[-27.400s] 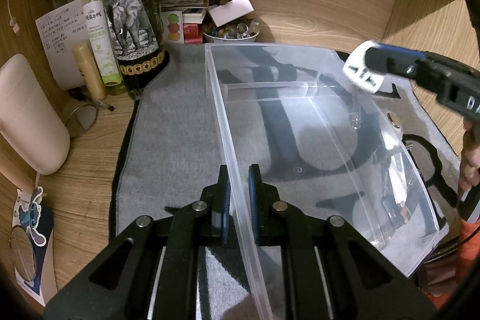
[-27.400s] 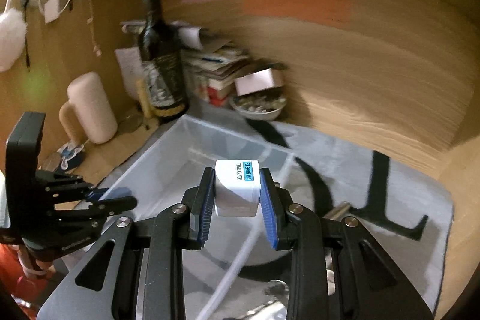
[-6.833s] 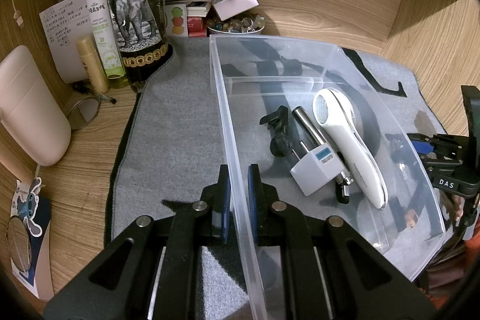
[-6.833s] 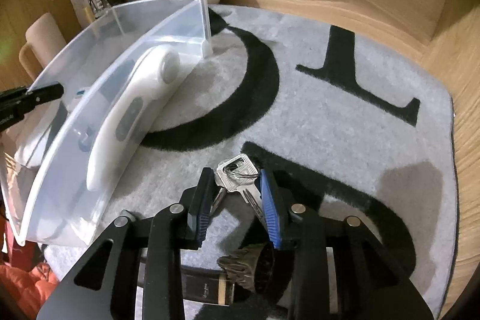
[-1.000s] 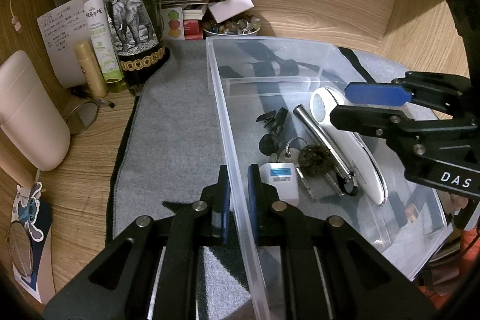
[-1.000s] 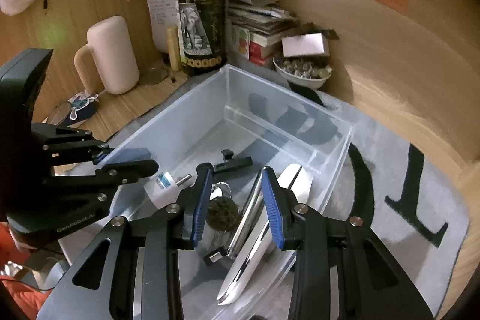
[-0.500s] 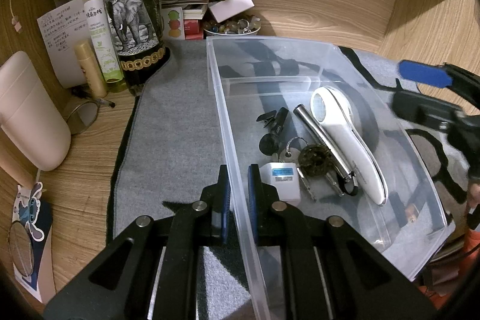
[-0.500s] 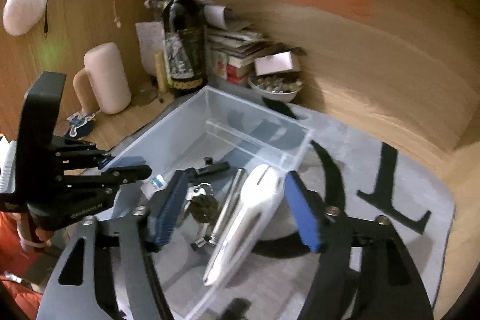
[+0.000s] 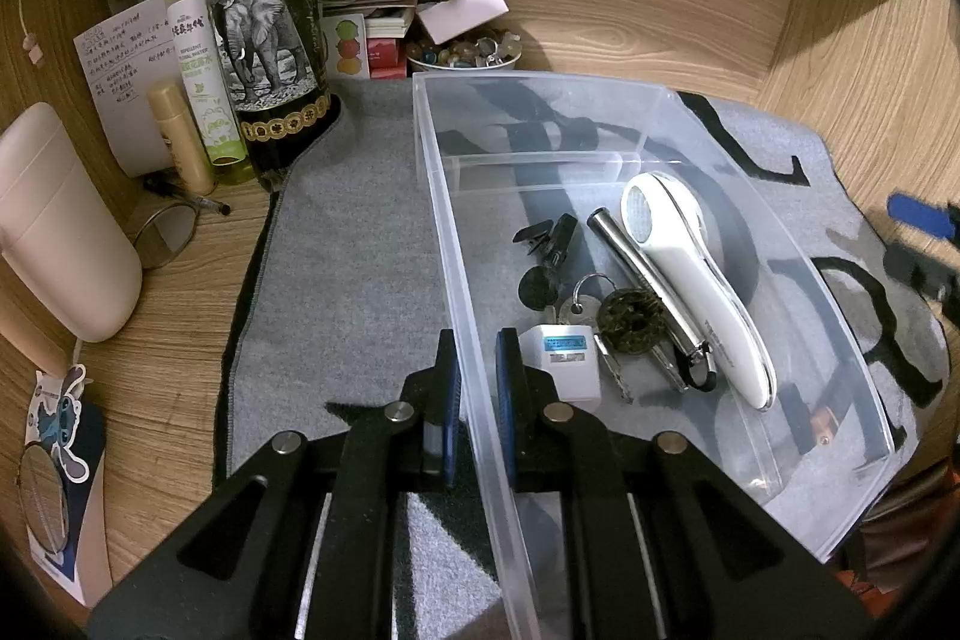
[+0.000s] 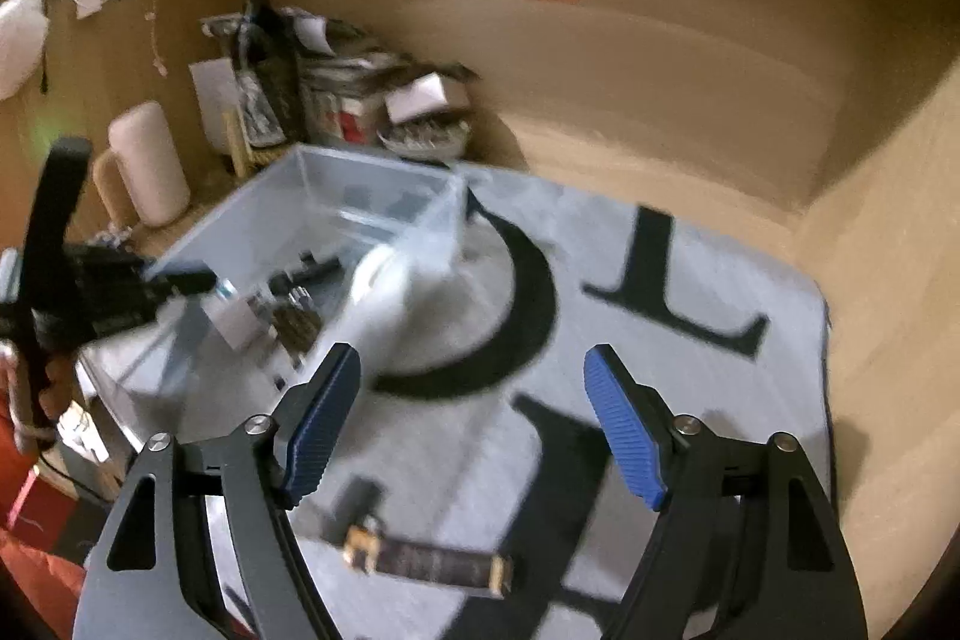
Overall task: Organize rigid objects
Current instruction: 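Move the right gripper to the black-and-gold bottle and grasp it, then carry the black-and-gold bottle into the box with the right gripper and release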
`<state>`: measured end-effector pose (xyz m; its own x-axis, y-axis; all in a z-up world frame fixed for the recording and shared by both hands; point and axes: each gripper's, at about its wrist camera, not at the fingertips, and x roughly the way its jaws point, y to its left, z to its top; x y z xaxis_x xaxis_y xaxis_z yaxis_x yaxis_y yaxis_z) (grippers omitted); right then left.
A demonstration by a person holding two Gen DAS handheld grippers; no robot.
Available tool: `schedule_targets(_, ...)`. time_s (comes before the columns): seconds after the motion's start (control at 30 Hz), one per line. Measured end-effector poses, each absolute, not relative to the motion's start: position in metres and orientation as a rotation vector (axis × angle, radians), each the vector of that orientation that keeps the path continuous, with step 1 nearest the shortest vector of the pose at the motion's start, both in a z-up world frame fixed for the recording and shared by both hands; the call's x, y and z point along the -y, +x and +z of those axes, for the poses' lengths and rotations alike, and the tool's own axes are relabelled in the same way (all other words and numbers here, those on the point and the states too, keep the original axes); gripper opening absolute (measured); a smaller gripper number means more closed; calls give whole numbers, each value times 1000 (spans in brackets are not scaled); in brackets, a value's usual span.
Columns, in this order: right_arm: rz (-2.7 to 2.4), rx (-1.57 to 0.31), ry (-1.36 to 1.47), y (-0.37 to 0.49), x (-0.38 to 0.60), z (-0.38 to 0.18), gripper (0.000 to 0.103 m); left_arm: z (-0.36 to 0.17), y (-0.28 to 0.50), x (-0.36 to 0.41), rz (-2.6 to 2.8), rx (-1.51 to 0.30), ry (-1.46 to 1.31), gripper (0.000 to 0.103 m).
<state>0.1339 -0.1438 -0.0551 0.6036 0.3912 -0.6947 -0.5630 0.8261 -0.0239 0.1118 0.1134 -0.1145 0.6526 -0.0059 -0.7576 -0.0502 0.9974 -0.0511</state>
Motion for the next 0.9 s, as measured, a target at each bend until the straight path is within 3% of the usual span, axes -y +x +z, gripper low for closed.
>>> schedule_targets(0.23, 566, -851, -211, 117, 159, -88, 82, -115, 112, -113, 31, -863, -68, 11)
schedule_targets(0.6, 580, -968, -238, 104, 149, -128, 83, -116, 112, -115, 31, -863, -65, 11)
schedule_targets(0.9, 575, -932, -200, 107, 158, -130, 81, -116, 112, -115, 31, -863, -66, 11)
